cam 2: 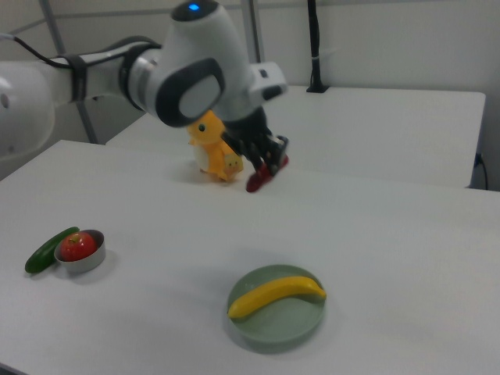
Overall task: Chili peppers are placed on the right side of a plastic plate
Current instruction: 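Lift the chili pepper and carry it toward the green plate, then lower the chili pepper beside the banana on the plate and release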
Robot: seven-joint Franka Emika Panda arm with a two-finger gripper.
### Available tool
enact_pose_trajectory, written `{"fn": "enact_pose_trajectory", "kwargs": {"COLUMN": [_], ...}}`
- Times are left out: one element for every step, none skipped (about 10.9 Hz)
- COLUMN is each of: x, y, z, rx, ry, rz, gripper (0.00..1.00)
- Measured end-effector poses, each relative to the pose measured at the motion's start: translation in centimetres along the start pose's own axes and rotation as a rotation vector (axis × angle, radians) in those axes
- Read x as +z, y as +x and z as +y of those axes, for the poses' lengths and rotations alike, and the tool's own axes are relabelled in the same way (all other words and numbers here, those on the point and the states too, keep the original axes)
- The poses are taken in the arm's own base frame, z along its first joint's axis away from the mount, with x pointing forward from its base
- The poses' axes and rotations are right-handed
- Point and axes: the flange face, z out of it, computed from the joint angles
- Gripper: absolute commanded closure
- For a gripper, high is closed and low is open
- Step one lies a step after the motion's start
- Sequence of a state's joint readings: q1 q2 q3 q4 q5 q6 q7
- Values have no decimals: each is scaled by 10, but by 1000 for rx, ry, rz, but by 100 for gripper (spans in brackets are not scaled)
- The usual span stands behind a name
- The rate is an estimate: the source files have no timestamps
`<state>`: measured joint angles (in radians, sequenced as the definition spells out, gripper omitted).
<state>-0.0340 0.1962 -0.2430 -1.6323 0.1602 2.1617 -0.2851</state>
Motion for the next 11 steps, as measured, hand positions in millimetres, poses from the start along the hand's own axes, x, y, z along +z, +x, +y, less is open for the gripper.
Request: {"fn": "enact_pose_trajectory", "kwargs": {"x": [10,21,31,41,52,62,72,82,92,102,116], "y": [-13,-27,-40,-52,-62,-70,-78,-85,-91,-96,-104], "z": [35,67,95,118,137,150,163,174,185,195,209], "rx": [-9,-21,-25,-30,-43,-51,-53,-50,-32,-22,-17], "ry": [25,51,66,71,71,71,72,72,63,45,16], "rz": [-11,-18,-25,-38,-55,-71,-89,-101,-91,-77,-70], "gripper": [100,100,100,100,100,100,100,100,100,100,100]}}
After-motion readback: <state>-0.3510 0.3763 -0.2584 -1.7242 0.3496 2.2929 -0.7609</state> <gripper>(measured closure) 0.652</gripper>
